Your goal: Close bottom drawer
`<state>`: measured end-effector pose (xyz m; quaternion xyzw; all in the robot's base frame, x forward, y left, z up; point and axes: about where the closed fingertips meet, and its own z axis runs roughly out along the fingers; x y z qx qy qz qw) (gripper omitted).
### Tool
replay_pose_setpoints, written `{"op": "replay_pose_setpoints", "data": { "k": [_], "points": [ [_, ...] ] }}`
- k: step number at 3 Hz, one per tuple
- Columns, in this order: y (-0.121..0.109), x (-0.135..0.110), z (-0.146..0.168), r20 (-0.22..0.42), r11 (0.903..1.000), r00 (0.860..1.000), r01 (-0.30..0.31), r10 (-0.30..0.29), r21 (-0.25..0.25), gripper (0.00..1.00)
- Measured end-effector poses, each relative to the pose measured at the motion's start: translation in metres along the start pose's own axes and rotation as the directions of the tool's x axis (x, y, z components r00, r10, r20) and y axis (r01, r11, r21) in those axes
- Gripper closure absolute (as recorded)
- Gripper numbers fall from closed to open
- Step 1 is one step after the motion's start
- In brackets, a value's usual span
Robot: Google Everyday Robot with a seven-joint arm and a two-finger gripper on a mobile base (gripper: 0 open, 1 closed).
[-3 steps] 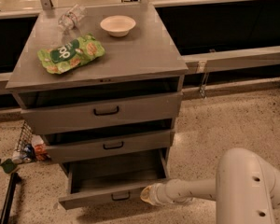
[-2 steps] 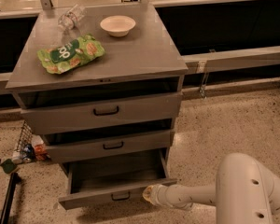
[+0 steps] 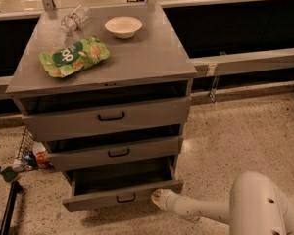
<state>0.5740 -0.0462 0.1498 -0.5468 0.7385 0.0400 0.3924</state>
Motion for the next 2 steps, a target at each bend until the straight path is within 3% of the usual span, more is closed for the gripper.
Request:
{"op": "replay_pose_setpoints", "data": {
  "k": [2],
  "points": [
    [-0.048,0.015,0.009,-0.026,0.9972,0.999,0.035,-0.033,0.067,1.0]
  ]
}}
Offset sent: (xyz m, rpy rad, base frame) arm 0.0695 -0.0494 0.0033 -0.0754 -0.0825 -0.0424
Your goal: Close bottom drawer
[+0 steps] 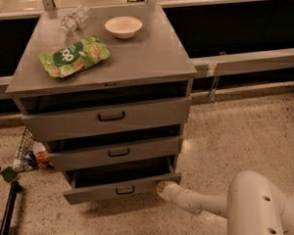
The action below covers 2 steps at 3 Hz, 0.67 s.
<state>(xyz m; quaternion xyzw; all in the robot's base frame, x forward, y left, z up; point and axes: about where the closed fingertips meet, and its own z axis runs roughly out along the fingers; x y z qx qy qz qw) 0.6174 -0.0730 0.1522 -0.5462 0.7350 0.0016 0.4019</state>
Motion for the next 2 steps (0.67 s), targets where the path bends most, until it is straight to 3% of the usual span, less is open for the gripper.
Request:
{"op": "replay_pose_setpoints", "data": {
  "k": [2],
  "points": [
    [-0.039,0.007,0.012,0.001,0.9986,0.999,0.04,-0.04,0.034,1.0]
  ]
}}
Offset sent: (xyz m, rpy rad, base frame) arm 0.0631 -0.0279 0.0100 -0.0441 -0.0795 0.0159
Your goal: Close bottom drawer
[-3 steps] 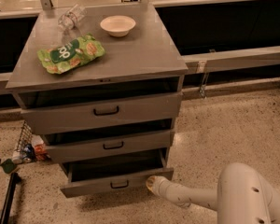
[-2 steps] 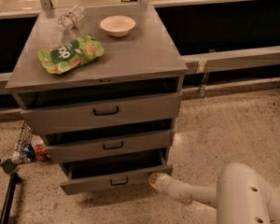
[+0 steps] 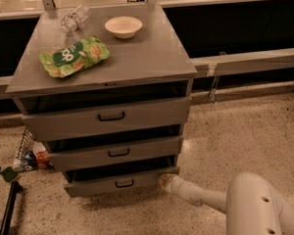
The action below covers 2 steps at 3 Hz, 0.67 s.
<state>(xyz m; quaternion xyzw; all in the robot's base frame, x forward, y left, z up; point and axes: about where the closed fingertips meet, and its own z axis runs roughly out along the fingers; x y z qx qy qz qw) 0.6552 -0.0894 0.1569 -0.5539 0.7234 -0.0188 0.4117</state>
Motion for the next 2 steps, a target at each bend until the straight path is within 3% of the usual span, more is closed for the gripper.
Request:
{"op": "replay_pose_setpoints", "data": {
  "k": [2],
  "points": [
    [-0.026,-0.006,0.009,0.024,0.999,0.999,0.043,-0.043,0.012,1.0]
  ]
}}
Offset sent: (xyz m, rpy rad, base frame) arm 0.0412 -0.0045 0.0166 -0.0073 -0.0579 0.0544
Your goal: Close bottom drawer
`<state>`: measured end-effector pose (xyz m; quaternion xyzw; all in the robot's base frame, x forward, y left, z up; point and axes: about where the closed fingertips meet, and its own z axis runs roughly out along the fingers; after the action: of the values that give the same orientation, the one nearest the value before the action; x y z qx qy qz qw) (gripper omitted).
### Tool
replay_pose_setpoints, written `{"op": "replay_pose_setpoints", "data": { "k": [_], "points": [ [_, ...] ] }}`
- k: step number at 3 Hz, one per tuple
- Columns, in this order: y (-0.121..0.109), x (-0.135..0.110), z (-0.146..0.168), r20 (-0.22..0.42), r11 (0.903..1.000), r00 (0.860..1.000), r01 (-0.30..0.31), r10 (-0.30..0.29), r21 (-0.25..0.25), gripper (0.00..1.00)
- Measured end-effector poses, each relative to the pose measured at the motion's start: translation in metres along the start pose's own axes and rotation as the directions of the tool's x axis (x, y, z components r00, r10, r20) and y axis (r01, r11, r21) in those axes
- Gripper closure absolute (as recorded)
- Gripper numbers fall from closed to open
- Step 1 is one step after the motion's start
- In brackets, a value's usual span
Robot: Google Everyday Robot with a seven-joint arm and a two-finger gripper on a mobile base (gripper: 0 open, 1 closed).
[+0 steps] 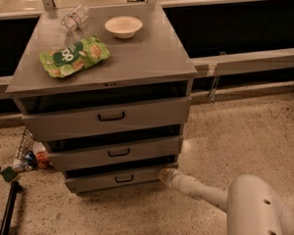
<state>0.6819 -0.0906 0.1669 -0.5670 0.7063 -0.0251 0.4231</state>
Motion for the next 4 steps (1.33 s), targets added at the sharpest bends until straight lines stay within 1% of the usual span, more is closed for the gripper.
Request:
{"op": "replay_pose_setpoints", "data": {
  "k": [1,2,3,4],
  "points": [
    [0.0,-0.002,0.001,0.021,0.9999,1.0,-0.003,0.003,0.014,1.0],
    [0.025,-0.009,-0.009,0.076,0.9999,0.997,-0.007,0.008,-0.011,1.0],
    [0.045,-0.037,-0.036,0.142,0.9958,0.99,-0.008,0.021,-0.091,1.0],
    [0.068,-0.059,-0.09,0.143,0.9767,0.99,0.022,0.009,-0.214,0.99]
  ]
}}
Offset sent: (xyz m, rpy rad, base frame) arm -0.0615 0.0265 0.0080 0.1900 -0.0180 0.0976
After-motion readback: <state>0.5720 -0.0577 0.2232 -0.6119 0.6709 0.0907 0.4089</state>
